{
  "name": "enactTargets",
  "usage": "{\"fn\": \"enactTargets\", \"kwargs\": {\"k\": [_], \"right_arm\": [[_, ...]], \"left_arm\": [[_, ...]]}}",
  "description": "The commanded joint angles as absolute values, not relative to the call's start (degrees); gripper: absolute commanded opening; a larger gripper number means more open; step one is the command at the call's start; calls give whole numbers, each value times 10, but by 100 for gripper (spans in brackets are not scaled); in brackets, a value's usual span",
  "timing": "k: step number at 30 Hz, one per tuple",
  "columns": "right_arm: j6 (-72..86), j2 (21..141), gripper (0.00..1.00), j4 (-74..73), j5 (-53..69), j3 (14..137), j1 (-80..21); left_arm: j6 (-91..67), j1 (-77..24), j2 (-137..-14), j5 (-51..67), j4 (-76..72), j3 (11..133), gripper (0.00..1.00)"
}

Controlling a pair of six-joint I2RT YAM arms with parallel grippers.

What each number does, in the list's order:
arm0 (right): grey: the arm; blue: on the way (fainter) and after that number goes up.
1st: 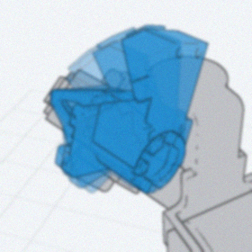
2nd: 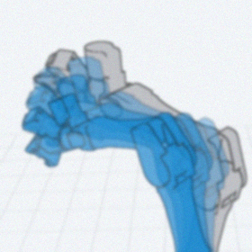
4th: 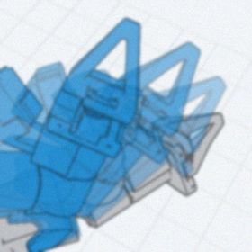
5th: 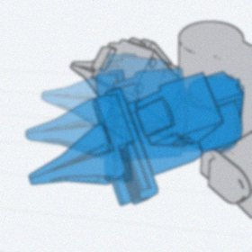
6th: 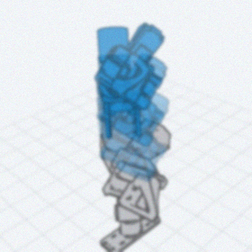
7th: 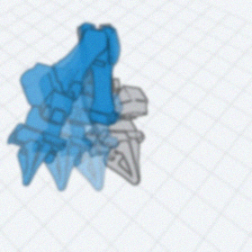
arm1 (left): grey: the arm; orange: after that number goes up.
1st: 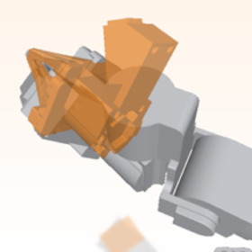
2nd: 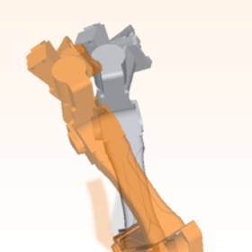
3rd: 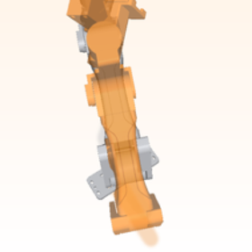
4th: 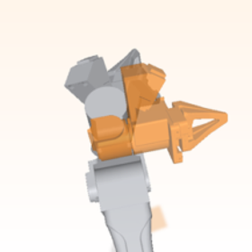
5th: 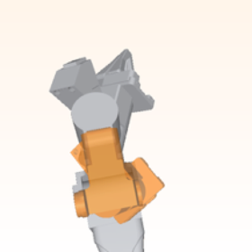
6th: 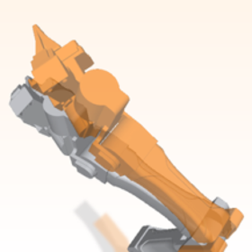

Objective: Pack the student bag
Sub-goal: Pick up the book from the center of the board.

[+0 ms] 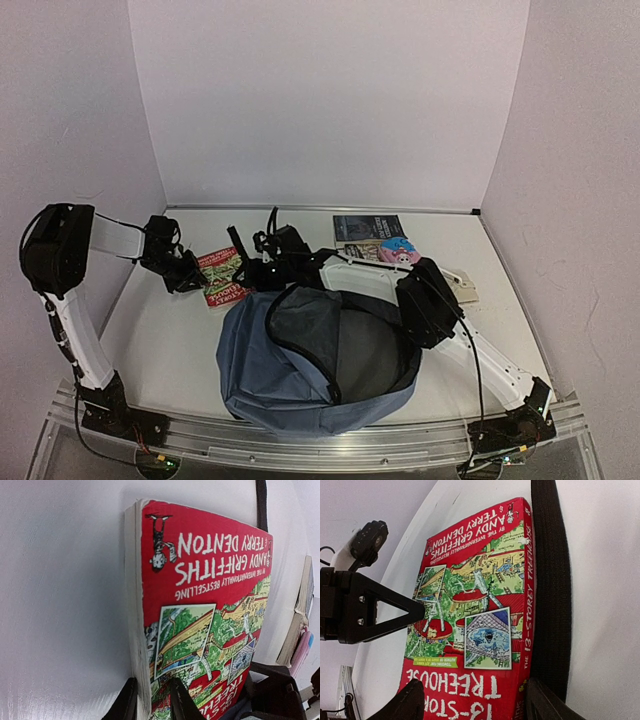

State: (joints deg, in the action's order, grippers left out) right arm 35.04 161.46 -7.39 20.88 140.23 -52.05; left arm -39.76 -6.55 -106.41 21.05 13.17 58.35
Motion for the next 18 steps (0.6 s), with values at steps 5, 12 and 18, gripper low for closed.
{"fn": "enactTargets", "kwargs": {"k": [5,12,18], "right_arm": [[424,1669,69,-94,238,1417,-528],[518,1704,68,-14,306,1441,-528],[588,1692,62,116,332,1401,-527]], "left_arm": [[-367,-67,-1120,229,133,605,11],[-380,-67,-1144,275,97,609,6],[-387,-67,-1145,294,73,596,5]]}}
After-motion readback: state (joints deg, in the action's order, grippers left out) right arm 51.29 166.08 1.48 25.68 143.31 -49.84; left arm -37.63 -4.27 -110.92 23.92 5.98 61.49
